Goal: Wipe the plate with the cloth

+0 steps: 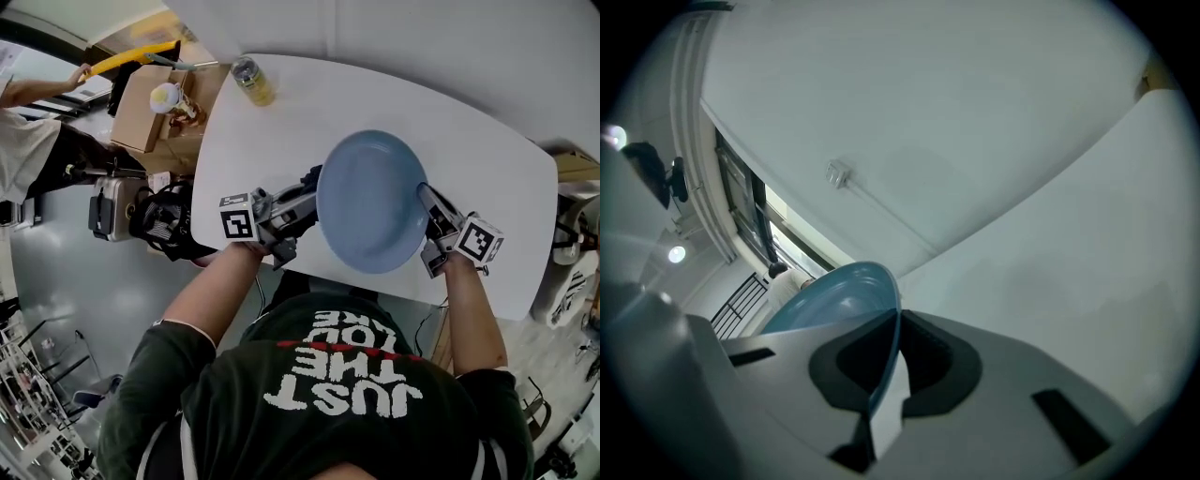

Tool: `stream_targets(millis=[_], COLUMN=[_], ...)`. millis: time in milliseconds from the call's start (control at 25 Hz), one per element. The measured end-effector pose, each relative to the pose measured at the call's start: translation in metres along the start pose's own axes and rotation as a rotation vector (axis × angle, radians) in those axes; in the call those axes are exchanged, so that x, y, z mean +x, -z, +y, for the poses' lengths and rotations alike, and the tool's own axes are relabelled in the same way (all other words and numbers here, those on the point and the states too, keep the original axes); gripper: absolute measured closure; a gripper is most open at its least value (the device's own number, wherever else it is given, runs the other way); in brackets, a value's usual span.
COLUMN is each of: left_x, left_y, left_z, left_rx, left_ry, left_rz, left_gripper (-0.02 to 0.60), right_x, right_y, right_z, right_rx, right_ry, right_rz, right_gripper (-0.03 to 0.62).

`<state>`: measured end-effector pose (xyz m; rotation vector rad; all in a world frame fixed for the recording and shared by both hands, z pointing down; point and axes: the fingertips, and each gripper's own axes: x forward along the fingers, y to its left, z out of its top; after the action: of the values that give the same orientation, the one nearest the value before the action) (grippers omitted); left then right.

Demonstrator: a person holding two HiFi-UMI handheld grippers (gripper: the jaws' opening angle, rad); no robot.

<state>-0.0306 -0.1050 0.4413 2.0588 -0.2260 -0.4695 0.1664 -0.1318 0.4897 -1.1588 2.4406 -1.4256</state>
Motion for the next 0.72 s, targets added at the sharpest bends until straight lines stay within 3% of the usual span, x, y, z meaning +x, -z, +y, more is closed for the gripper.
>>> stream_targets(millis=[280, 720], left_x=[0.003, 0.001], left_y=[-0.031, -0.025], left_z=[0.008, 0.01], left_rx=[0.026, 0.037], left_ry=[-0.016, -0.031], left_rz=[-0.065, -0.043], left_gripper=[0.515, 0.514], right_x=[0.006, 0.003], right_y=[0.01, 0.011], right_z=[0.012, 0.01], right_rx=[-0.027, -0.043], right_ry=[-0.037, -0.03], right_rz=[0.021, 0.023], right_gripper=[0.583, 0.583])
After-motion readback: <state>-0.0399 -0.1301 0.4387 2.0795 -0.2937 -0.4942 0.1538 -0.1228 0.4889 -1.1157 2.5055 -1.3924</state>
